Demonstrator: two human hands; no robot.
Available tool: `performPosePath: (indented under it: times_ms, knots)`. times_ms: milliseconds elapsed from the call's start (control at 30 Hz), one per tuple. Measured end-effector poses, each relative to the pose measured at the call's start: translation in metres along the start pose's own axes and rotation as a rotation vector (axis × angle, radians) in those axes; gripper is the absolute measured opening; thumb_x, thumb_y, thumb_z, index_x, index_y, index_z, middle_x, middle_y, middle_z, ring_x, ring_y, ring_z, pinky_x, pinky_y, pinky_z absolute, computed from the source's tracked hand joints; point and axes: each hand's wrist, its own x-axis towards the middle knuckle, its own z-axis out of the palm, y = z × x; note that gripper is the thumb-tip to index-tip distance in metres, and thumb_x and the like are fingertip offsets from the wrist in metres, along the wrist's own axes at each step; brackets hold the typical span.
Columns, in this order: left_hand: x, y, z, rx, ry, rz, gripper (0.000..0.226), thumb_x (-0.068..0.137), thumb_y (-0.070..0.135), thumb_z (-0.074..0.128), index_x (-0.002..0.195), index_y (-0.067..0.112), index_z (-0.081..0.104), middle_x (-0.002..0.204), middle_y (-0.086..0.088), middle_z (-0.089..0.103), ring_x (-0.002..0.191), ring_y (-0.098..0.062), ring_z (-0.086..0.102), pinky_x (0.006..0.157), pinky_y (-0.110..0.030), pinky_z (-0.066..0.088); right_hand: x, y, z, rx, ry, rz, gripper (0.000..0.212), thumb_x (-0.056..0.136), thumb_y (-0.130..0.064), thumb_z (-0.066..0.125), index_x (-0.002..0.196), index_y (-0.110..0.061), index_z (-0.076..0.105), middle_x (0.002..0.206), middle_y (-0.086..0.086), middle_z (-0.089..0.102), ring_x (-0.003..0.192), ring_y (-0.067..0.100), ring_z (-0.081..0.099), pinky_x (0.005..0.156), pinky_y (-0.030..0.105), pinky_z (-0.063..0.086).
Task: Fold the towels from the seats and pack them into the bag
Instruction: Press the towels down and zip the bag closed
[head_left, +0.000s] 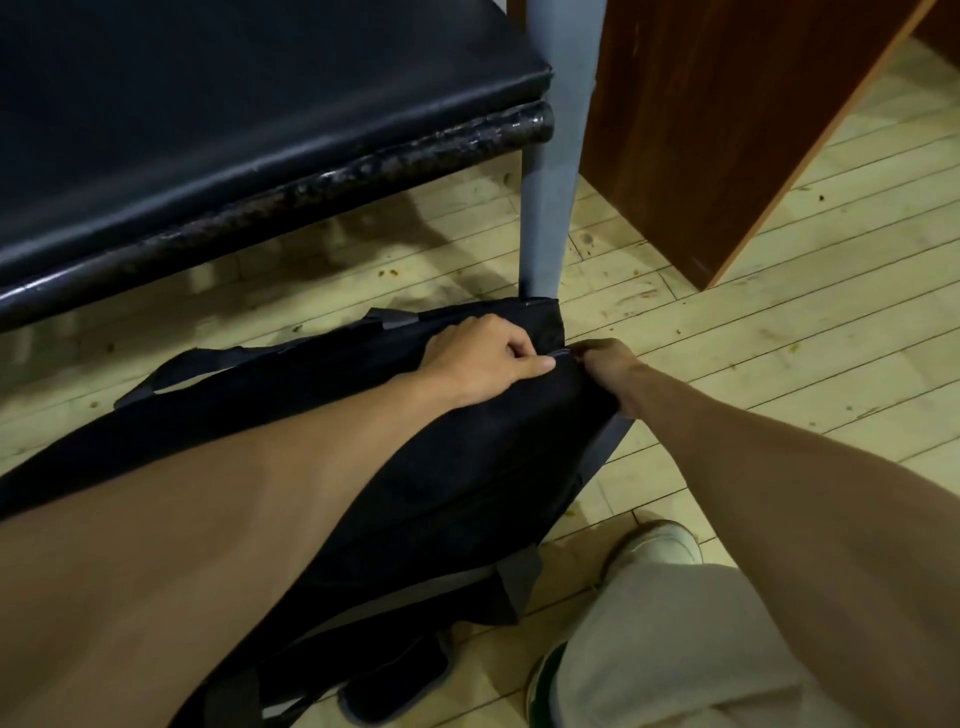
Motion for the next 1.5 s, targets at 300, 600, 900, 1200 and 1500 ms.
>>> performPosePath:
  times_ms: [300,600,900,1200,1500]
  knots:
    - [0.006,0.0,0.006,0.046,0.029,-0.013,0.026,0.082,0.05,0.065,0.063,0.034,0.059,0.067,0.017,0.058,0.082,-0.014,0.061,0.076,-0.03,0.044,0.007,-0.008,-0.01,-0.494,0.194,-0.112,0.024,0.092,-0.023,0.063,0.106,-0.004,0.069,0.097,0.012,0.061,0.084,0.026,0.055,0.072,0.03,0.045]
    - [0.002,-0.002,0.013,-0.071,0.055,-0.039,0.025,0.086,0.036,0.057,0.065,0.024,0.049,0.058,0.01,0.052,0.064,-0.012,0.053,0.07,-0.031,0.041,-0.019,-0.04,-0.034,-0.924,0.117,-0.134,0.03,0.098,-0.033,0.052,0.096,-0.003,0.059,0.095,0.011,0.055,0.084,0.025,0.05,0.069,0.031,0.039]
    - [0.001,-0.005,0.01,-0.083,-0.023,-0.011,0.027,0.087,0.041,0.06,0.066,0.026,0.053,0.066,0.01,0.055,0.077,-0.019,0.057,0.066,-0.031,0.036,-0.075,-0.071,-0.056,-0.502,-0.106,-0.288,0.027,0.098,-0.018,0.054,0.079,-0.002,0.065,0.069,0.008,0.06,0.062,0.016,0.051,0.057,0.024,0.043]
    - [0.01,0.018,0.002,-0.114,0.02,0.091,0.032,0.08,0.048,0.07,0.097,0.026,0.053,0.084,0.007,0.056,0.08,-0.016,0.06,0.074,-0.036,0.052,-0.065,-0.041,-0.048,0.063,-0.017,-0.147,0.017,0.091,-0.011,0.065,0.076,-0.004,0.067,0.06,0.005,0.064,0.052,0.015,0.055,0.051,0.023,0.047]
    - [0.02,0.034,0.019,0.081,-0.04,0.03,0.04,0.086,0.048,0.064,0.106,0.013,0.061,0.102,-0.002,0.063,0.093,-0.022,0.061,0.081,-0.037,0.052,-0.05,-0.024,-0.035,0.416,-0.117,0.006,0.039,0.102,-0.027,0.046,0.079,-0.001,0.066,0.072,0.01,0.064,0.062,0.018,0.055,0.059,0.024,0.044]
